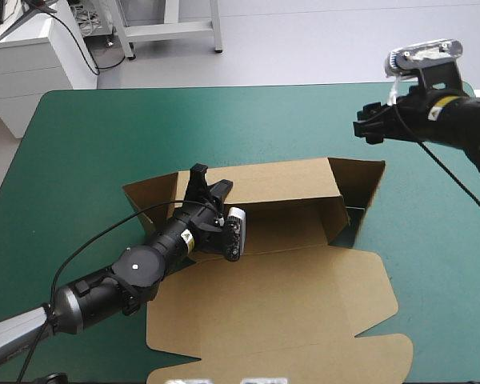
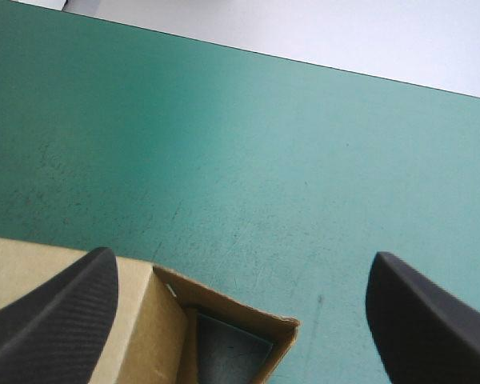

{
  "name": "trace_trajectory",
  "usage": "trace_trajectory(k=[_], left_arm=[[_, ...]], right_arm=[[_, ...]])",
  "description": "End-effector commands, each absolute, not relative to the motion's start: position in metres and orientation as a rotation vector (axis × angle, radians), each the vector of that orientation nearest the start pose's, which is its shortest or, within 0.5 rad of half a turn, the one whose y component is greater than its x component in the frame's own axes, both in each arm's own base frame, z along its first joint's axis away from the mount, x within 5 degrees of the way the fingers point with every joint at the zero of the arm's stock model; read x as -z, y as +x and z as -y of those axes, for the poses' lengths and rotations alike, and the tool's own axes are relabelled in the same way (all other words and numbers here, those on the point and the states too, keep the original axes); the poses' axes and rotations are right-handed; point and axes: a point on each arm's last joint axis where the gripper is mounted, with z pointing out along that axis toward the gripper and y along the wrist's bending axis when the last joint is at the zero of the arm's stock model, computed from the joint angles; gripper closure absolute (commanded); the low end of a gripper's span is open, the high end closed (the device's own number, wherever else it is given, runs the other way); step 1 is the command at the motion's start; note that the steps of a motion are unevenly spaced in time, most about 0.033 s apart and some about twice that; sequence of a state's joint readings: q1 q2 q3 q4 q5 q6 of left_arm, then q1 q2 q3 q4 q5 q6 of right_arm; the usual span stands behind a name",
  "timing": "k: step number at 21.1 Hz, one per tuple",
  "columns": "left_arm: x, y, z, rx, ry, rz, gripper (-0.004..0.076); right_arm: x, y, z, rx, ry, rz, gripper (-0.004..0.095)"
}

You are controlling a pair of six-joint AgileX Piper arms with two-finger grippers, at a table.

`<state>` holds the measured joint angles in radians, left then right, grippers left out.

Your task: Fold the box

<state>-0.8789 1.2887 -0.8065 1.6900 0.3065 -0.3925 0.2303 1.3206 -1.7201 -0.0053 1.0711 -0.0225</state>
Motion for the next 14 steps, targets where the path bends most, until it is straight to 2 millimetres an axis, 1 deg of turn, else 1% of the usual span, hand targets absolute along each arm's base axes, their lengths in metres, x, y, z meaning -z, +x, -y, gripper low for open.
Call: trace_trajectory(k=[1,2,4,5,6,7,8,9,10,14], left_arm=[[-0.307,0.198,0.191,-0.592,1.547,-1.123,0.0732],[-0.307,0.198,0.191,-0.589,1.539,-1.132,0.0732],[-0.308,0.199,0.189,-0.603,1.516,-1.154,0.0732],[-0.308,0.2,0.188,-0.61,1.507,-1.163,0.0732],[-0.309,0.201,0.186,-0.623,1.486,-1.182,0.0732],[-0.309,0.201,0.185,-0.634,1.48,-1.187,0.0732],[-0.31,0.202,0.185,-0.638,1.476,-1.189,0.0732],[-0.31,0.202,0.185,-0.638,1.475,-1.189,0.0732],[-0.31,0.202,0.185,-0.638,1.475,-1.189,0.0732],[-0.31,0.202,0.185,-0.636,1.476,-1.188,0.0732]], right_arm=[[-0.504,0.277,-0.062,-0.095,-0.266,-2.135,0.0129],[-0.501,0.286,-0.064,-0.093,-0.27,-2.163,0.0129],[-0.483,0.319,-0.073,-0.109,-0.276,-2.256,0.0129],[-0.477,0.326,-0.075,-0.113,-0.265,-2.273,0.0129],[-0.465,0.338,-0.077,-0.105,-0.26,-2.305,0.0129],[-0.459,0.345,-0.076,-0.099,-0.255,-2.326,0.0129],[-0.447,0.355,-0.073,-0.109,-0.231,-2.368,0.0129],[-0.441,0.36,-0.07,-0.122,-0.217,-2.392,0.0129],[-0.431,0.367,-0.066,-0.162,-0.197,-2.437,0.0129],[-0.421,0.374,-0.056,-0.21,-0.15,-2.478,0.0143]])
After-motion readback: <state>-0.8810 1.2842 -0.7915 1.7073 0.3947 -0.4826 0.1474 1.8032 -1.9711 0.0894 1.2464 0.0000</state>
